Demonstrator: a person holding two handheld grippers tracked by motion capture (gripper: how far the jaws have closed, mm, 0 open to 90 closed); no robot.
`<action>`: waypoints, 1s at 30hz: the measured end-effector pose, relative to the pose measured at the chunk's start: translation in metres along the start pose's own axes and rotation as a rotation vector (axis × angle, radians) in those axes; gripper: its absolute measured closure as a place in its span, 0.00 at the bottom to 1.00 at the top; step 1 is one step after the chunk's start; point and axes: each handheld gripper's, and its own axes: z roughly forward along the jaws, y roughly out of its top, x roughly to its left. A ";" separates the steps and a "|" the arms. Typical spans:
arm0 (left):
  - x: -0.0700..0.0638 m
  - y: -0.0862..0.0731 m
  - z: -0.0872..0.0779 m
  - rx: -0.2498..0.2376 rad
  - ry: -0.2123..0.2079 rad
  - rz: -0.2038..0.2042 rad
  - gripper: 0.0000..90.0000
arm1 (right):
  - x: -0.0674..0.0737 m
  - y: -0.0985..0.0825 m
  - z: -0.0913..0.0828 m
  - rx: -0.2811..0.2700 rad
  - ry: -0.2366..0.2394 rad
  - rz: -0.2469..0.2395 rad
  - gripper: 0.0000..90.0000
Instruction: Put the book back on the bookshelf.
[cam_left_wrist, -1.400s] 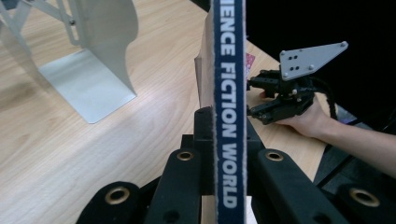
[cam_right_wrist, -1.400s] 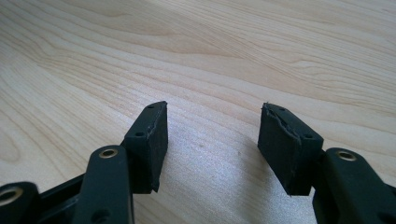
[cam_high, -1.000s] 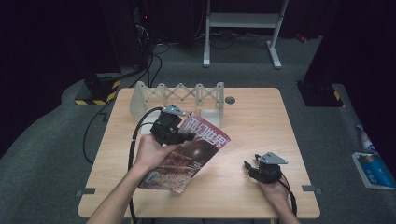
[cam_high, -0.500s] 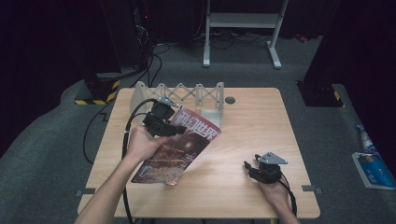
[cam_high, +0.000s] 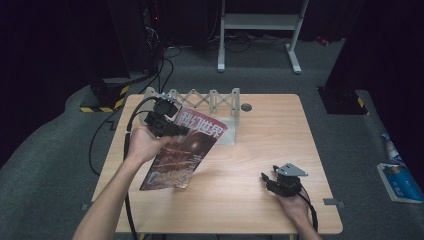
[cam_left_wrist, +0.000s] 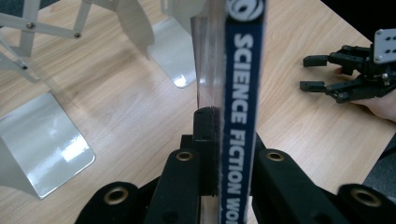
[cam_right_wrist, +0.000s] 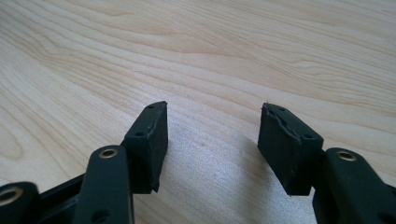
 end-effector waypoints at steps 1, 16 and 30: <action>0.002 0.001 -0.001 0.001 0.003 -0.002 0.92 | 0.000 0.000 0.000 0.000 0.000 -0.001 0.47; 0.040 0.013 -0.015 0.002 0.084 -0.095 0.92 | 0.000 0.000 0.000 0.000 0.001 -0.002 0.47; 0.073 0.020 -0.019 0.024 0.147 -0.176 0.92 | 0.000 0.000 0.000 0.001 0.001 -0.004 0.47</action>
